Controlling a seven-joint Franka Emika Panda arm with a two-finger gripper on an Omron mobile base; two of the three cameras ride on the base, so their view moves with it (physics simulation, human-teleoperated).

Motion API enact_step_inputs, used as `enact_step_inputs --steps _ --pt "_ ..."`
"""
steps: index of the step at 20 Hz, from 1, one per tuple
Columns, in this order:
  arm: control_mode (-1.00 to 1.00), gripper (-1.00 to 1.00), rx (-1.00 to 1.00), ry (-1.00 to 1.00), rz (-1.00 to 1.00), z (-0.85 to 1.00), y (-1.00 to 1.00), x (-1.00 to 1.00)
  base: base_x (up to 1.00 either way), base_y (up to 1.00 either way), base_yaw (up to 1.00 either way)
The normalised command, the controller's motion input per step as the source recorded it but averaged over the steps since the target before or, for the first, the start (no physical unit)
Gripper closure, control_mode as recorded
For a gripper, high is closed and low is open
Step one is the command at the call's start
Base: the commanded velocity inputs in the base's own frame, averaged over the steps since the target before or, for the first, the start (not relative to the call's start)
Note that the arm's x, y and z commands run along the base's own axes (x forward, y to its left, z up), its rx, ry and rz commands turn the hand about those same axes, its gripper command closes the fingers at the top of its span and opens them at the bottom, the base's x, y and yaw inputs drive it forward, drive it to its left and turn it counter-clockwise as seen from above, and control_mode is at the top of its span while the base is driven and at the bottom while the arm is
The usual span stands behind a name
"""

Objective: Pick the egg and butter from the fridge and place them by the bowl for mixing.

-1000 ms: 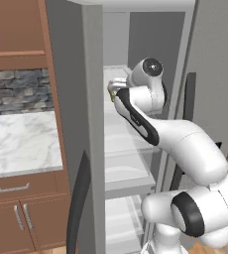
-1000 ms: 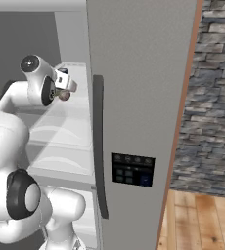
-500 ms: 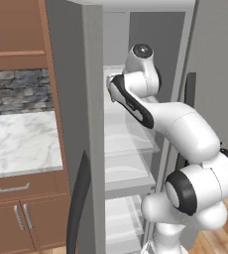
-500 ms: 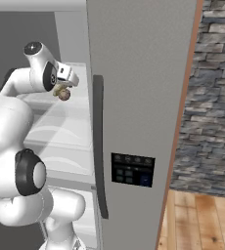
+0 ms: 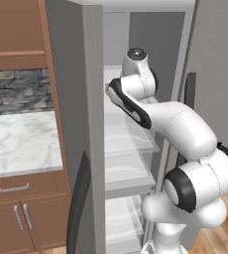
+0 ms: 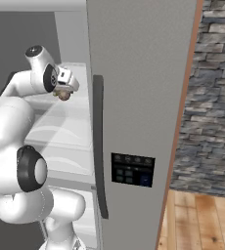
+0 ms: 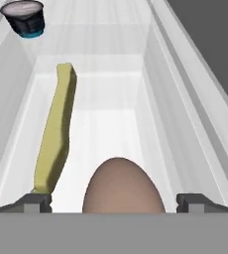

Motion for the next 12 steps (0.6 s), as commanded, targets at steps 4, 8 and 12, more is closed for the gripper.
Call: enact_step_inputs --steps 4,8,12 --pt "-1.0 -1.0 -0.05 0.04 0.0 -0.27 0.0 0.0 0.0 0.0 0.0" --pt "-1.0 -1.0 -0.03 0.02 0.0 -0.19 0.0 0.0 0.0 0.0 0.0" --pt "-1.0 -1.0 -0.02 0.01 0.0 -0.27 0.0 0.0 0.0 0.0 0.0"
